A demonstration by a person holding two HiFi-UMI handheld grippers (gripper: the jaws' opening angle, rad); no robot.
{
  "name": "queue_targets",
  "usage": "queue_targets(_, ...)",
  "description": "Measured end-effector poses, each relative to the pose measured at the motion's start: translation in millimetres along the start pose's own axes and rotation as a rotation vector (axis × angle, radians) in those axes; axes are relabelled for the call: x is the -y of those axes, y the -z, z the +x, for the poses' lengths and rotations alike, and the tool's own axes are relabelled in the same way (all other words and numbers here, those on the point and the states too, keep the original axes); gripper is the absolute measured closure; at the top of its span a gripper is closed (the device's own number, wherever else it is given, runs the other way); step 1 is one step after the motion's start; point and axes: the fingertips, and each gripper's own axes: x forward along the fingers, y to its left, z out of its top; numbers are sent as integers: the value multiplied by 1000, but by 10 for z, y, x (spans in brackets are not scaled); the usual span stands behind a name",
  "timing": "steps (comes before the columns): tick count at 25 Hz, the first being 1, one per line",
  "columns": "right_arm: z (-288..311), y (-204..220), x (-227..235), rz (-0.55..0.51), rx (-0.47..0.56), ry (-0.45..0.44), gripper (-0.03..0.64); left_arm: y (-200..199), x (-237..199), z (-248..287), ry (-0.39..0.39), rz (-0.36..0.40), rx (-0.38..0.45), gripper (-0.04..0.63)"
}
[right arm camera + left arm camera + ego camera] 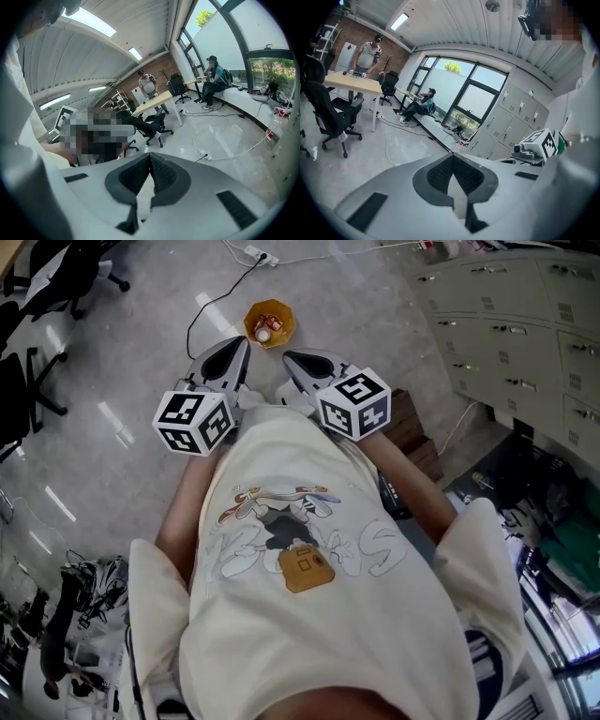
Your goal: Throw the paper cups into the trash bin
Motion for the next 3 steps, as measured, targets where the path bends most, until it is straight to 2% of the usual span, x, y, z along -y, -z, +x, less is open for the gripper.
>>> queue_targets(3,62,-11,-63,-6,-2,4,609,0,-91,-68,-5,-13,1,589)
